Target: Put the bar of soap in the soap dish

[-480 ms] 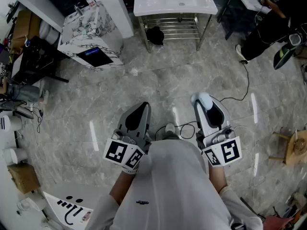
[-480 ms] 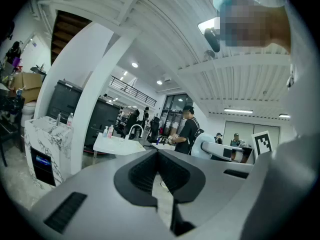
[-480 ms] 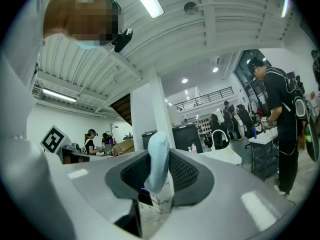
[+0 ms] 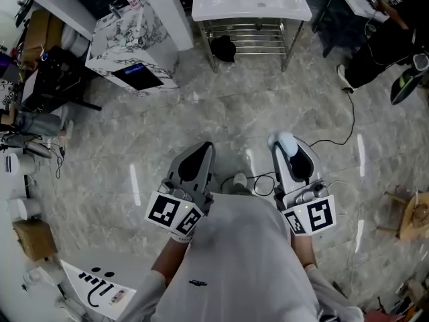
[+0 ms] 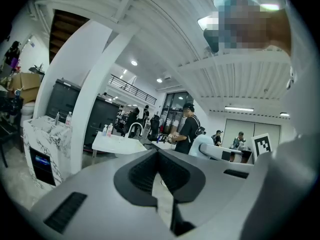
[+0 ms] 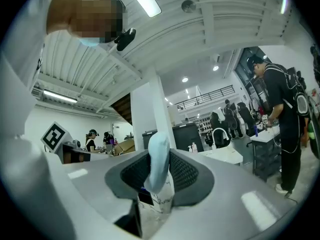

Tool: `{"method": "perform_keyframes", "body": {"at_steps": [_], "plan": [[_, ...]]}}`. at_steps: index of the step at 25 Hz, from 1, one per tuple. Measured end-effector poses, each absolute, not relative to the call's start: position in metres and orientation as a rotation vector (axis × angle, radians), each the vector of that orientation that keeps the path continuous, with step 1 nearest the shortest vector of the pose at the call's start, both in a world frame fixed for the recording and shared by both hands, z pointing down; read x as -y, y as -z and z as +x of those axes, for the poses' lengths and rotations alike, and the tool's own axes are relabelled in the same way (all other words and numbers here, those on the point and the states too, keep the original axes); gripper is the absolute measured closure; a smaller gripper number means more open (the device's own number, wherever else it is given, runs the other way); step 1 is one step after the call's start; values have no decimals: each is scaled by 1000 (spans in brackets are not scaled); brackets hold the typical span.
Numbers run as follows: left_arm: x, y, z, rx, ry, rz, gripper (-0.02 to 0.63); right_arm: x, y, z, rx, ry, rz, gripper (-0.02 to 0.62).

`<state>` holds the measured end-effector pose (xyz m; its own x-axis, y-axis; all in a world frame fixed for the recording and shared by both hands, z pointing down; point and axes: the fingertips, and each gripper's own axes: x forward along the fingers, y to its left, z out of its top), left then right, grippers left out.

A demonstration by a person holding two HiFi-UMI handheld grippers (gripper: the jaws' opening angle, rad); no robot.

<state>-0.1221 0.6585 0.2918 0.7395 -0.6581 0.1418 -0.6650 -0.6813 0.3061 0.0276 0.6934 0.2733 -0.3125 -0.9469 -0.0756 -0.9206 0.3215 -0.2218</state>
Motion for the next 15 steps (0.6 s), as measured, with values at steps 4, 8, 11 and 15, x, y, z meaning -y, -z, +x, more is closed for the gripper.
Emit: {"method": "perform_keyframes", "body": {"at_steps": [4, 8, 11, 15], "plan": [[-650, -296, -128, 1046, -31, 2576, 598, -683, -275, 25, -2401, 233, -1691, 468], [-632, -301, -136, 1053, -19, 2550, 598, -663, -274, 22, -2411, 239, -1692, 468], [-614, -306, -137, 1042, -12, 2538, 597, -646, -276, 21, -2415, 244, -1703, 468], [-573, -307, -137, 1016, 13, 2543, 598, -608, -277, 18, -2414, 247, -1720, 468]]}}
